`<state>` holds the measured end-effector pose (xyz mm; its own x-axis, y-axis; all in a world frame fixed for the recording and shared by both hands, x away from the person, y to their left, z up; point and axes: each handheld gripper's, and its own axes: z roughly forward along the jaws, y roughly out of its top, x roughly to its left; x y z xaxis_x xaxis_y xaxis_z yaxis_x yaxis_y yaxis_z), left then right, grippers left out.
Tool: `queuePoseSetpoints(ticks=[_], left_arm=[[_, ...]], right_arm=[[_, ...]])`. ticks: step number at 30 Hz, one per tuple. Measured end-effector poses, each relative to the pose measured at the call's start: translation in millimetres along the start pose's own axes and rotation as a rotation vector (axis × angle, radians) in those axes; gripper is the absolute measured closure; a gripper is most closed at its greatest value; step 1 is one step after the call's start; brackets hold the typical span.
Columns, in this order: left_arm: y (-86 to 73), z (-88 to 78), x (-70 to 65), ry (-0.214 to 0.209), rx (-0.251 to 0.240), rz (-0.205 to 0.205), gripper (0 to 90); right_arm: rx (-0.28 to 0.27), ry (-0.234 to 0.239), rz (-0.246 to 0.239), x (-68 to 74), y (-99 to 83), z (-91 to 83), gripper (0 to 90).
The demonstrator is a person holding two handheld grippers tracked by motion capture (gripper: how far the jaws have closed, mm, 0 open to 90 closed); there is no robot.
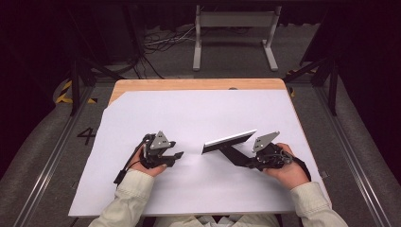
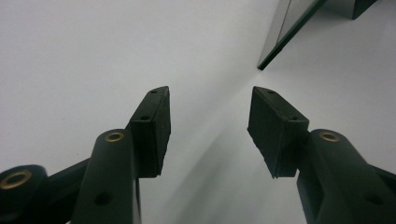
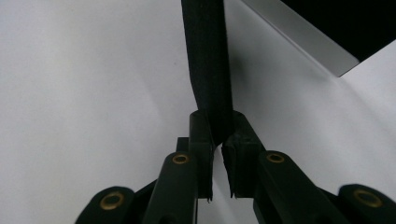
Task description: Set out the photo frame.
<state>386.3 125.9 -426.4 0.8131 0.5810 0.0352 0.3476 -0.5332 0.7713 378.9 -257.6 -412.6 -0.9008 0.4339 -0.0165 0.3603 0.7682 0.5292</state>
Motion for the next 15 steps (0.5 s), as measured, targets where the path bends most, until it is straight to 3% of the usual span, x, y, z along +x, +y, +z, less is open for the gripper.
queuePoseSetpoints(ticks=[10, 15], left_arm=[[0.0, 1.3, -0.9, -0.007, 0.001, -0.001, 49.7], [-0.1, 1.0, -0.2, 0.011, -0.016, -0.002, 52.9]], right_arm=[[0.001, 0.0, 0.006, -0.4, -0.4, 0.0, 80.8], [0.005, -0.009, 0.004, 0.2, -0.3, -1.9, 80.8]])
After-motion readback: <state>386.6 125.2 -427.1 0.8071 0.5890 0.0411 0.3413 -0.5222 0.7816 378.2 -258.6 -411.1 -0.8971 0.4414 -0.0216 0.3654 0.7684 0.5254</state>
